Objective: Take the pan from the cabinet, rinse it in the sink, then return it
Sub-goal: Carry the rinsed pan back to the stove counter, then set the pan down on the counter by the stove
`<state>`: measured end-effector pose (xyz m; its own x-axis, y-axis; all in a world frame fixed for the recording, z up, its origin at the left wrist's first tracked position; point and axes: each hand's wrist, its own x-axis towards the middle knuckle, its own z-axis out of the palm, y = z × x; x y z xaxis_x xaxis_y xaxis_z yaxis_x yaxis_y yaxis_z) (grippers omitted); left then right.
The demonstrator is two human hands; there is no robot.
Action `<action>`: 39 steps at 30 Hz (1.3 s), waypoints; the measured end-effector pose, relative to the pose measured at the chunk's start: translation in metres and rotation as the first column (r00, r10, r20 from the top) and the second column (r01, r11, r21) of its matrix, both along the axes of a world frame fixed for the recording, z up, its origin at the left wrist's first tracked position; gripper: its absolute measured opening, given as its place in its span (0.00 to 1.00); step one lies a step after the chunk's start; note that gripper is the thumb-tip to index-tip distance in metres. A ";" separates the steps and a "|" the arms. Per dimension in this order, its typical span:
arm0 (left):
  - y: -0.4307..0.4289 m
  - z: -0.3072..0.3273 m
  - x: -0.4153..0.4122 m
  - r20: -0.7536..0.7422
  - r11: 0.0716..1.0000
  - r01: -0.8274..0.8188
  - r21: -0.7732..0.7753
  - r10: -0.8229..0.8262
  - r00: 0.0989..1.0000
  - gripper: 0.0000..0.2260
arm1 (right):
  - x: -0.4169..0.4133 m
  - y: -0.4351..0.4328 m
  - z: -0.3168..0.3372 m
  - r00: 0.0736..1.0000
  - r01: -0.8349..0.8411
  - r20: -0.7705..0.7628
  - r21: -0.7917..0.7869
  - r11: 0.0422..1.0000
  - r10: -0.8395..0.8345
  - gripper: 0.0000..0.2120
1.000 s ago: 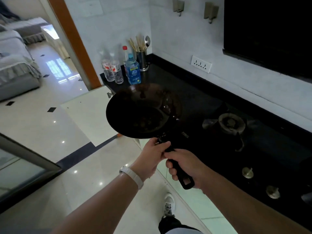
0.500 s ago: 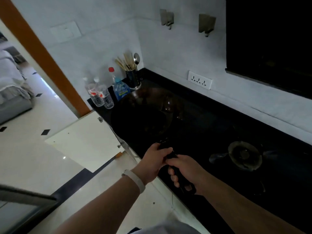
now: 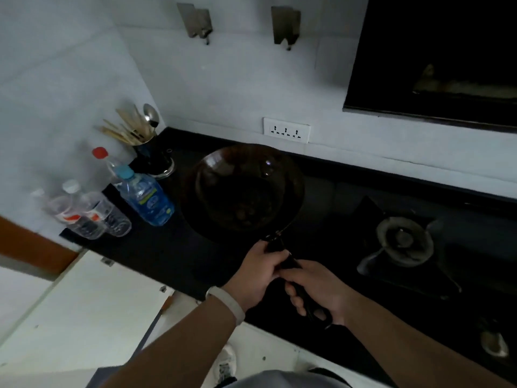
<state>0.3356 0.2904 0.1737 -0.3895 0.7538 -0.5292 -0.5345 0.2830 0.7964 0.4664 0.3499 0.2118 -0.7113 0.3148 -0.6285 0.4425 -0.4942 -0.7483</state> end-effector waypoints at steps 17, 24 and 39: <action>-0.030 -0.037 -0.095 0.054 0.882 0.470 -0.035 -0.468 0.882 0.11 | -0.086 -0.105 -0.022 0.868 0.488 0.079 0.055 0.871 -0.491 0.08; -0.027 -0.039 -0.096 0.040 0.823 0.562 -0.077 -0.561 0.827 0.10 | -0.090 -0.113 -0.042 0.794 0.605 0.049 0.023 0.796 -0.605 0.11; -0.002 -0.048 -0.106 0.002 0.758 0.632 -0.161 -0.640 0.768 0.13 | -0.097 -0.095 -0.062 0.797 0.597 0.090 0.035 0.802 -0.597 0.09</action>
<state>0.2294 0.2886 0.1262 0.1237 0.7548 -0.6442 -0.1506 0.6559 0.7396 0.3691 0.2551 0.1503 -0.3206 0.6609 -0.6786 0.1272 -0.6799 -0.7222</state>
